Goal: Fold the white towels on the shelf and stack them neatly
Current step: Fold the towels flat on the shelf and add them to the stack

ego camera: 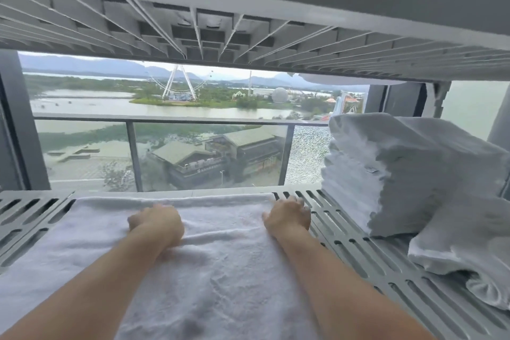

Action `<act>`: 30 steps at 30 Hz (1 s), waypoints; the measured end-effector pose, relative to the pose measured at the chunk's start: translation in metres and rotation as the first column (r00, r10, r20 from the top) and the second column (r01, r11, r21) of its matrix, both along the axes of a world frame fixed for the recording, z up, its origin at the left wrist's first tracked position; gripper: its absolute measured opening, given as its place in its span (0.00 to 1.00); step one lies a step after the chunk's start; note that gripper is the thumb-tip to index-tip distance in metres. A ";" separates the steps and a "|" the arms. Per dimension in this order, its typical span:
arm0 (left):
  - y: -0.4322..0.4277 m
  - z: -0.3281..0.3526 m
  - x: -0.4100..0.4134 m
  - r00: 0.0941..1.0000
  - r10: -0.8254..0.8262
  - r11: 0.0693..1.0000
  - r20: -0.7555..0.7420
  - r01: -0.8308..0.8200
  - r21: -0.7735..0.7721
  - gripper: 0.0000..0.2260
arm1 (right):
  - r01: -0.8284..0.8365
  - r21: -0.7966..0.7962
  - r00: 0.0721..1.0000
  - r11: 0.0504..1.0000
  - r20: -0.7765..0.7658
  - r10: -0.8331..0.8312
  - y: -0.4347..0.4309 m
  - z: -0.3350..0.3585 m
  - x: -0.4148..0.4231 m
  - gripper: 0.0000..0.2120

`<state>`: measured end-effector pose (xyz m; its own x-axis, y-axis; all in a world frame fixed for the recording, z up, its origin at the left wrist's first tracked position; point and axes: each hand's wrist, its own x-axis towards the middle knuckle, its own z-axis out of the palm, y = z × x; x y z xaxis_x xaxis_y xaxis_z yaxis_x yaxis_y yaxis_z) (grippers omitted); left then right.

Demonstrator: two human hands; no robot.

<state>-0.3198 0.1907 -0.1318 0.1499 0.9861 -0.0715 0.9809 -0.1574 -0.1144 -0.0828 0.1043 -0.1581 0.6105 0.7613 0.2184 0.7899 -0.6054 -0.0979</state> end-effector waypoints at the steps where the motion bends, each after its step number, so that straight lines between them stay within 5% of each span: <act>1: -0.001 -0.003 0.009 0.995 -0.097 0.993 0.036 0.094 0.064 0.21 | 0.008 -0.033 1.000 0.999 -0.027 -0.009 0.003 -0.002 0.007 0.30; 3: -0.004 -0.009 0.031 0.958 -0.262 0.959 0.116 0.245 0.141 0.21 | -0.033 -0.023 0.999 0.999 -0.042 0.032 0.009 -0.004 0.019 0.32; 7: -0.011 -0.018 0.085 0.866 -0.350 0.935 0.357 0.343 0.084 0.25 | -0.192 0.117 0.971 0.974 -0.124 0.206 0.015 -0.002 0.022 0.15; 10: -0.017 -0.036 0.106 0.872 -0.363 0.931 0.329 0.352 0.095 0.26 | -0.242 0.245 0.928 0.939 -0.226 0.297 0.016 0.002 0.025 0.09; 14: -0.018 -0.045 0.103 0.873 -0.343 0.939 0.346 0.332 0.093 0.28 | -0.143 0.415 0.803 0.899 -0.482 0.350 0.026 0.009 0.033 0.14; 18: -0.016 -0.045 0.103 0.885 -0.310 0.950 0.347 0.303 0.078 0.29 | -0.104 0.237 0.685 0.966 -0.687 0.243 0.024 0.018 0.033 0.14; 21: -0.014 -0.047 0.104 0.892 -0.298 0.954 0.339 0.288 0.080 0.29 | -0.133 0.158 0.511 0.978 -0.835 0.204 0.013 0.025 0.027 0.16; 25: -0.014 -0.048 0.103 0.882 -0.303 0.953 0.361 0.285 0.104 0.28 | -0.081 0.372 0.416 0.925 -0.830 0.371 0.001 0.032 0.024 0.12; 27: -0.015 -0.049 0.102 0.868 -0.309 0.951 0.388 0.282 0.127 0.27 | -0.076 0.464 0.265 0.882 -0.844 0.467 -0.004 0.031 0.026 0.11; 29: -0.015 -0.049 0.101 0.858 -0.316 0.949 0.405 0.281 0.144 0.26 | -0.089 0.482 0.153 0.872 -0.858 0.490 -0.007 0.029 0.024 0.08; 30: -0.016 -0.049 0.100 0.858 -0.316 0.949 0.405 0.282 0.142 0.26 | -0.077 0.461 0.168 0.884 -0.868 0.467 -0.007 0.028 0.022 0.07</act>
<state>-0.2194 0.1751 -0.1806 0.4377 0.8887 0.1363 0.8461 -0.4584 0.2720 -0.0610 0.0974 -0.1303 0.2589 0.9559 -0.1386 0.0828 -0.1650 -0.9828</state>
